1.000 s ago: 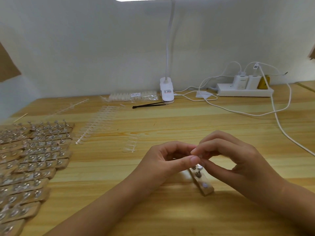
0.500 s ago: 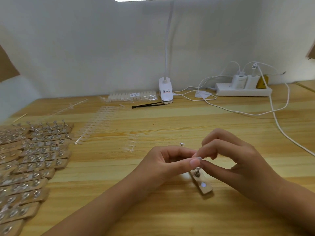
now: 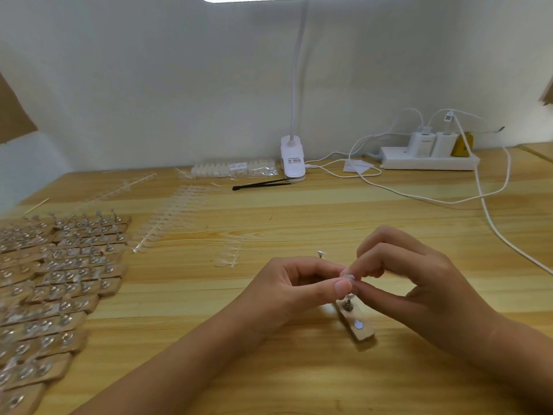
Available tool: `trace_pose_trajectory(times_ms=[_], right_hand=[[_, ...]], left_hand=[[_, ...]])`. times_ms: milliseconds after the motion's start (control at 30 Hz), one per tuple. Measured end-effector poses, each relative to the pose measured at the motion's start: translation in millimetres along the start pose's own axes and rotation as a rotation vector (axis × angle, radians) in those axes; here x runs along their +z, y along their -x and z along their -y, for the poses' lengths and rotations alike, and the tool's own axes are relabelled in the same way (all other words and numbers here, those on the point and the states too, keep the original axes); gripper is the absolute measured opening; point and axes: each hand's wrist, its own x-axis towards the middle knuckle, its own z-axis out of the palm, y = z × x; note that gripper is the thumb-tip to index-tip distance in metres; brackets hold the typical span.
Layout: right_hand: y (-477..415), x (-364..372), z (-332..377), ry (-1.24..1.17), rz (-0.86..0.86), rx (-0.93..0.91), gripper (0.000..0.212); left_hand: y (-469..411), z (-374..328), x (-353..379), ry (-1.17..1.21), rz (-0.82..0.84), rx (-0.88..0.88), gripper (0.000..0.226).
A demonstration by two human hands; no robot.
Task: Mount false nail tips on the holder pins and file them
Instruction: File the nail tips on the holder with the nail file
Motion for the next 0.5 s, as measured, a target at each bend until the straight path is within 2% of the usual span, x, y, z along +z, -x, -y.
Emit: trace_pose_trajectory(times_ms=[167, 300, 400, 500], right_hand=[[-1, 0, 1, -0.036, 0.016, 0.017, 0.005], [-7, -13, -12, 0.05, 0.089, 0.032, 0.025], [-12, -36, -35, 0.138, 0.174, 0.25, 0.032], [-8, -48, -58, 0.172, 0.411, 0.454, 0.042]], left_hand=[[0, 1, 0, -0.006, -0.002, 0.019, 0.012], [-2, 2, -2, 0.004, -0.058, 0.04, 0.021], [-4, 4, -5, 0.059, -0.085, 0.031, 0.022], [-6, 5, -6, 0.138, -0.083, 0.019, 0.025]])
